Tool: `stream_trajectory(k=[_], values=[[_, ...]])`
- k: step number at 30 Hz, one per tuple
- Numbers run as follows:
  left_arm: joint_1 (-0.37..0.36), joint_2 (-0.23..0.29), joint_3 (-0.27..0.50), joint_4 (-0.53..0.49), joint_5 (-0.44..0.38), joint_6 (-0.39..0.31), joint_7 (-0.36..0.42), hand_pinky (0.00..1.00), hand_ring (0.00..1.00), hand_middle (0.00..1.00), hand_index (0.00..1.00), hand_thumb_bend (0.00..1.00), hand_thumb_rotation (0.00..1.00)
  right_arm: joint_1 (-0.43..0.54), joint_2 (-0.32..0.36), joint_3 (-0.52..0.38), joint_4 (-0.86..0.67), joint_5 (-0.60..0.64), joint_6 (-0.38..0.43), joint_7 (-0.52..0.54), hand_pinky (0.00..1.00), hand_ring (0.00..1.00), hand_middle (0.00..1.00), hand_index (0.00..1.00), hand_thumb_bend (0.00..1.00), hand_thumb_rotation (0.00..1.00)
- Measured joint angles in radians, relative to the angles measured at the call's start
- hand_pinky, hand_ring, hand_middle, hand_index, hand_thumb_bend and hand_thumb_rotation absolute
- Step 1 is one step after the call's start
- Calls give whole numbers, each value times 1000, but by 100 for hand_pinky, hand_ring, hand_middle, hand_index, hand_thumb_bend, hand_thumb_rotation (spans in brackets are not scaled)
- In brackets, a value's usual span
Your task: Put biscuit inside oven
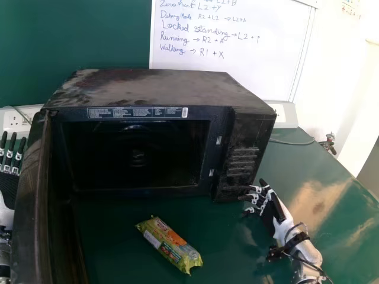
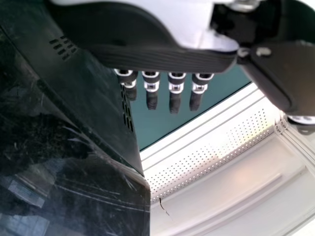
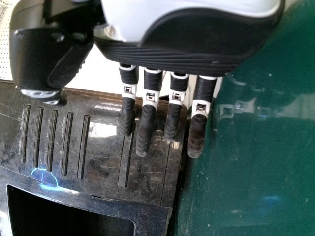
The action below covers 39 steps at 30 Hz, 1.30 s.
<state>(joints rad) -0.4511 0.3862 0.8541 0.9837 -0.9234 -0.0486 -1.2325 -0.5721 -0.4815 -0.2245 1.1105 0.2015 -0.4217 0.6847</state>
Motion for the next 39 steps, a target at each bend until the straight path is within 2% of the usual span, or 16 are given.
stream_trajectory(k=[12,15,18,23,30,35,39], values=[[1,-5,0,-7,0,-6,6,0,0,67,100,26,100,0,-1,1,-2,-1,6,0,34,40,53,74,73,8],[1,-5,0,-6,0,-9,6,0,4,67,100,27,100,0,-1,2,-3,-2,5,-1,34,40,53,75,72,7],[2,-6,0,-8,0,-7,8,0,1,67,100,27,100,0,-1,2,-3,-2,5,-1,34,39,52,75,72,6],[3,-6,0,-12,0,6,14,0,3,68,100,28,100,0,-1,-1,-2,-1,6,3,34,39,53,74,73,6],[2,-6,0,-11,0,11,13,0,0,68,100,28,100,0,-2,-4,-2,1,8,7,35,40,53,75,72,4],[0,-3,-1,-3,0,12,2,0,6,69,100,29,100,0,-4,2,-1,-4,-1,8,35,41,54,76,71,7],[-1,-2,-1,-1,0,12,0,0,5,68,100,27,100,0,-5,4,1,-6,-5,11,35,40,54,77,71,6]])
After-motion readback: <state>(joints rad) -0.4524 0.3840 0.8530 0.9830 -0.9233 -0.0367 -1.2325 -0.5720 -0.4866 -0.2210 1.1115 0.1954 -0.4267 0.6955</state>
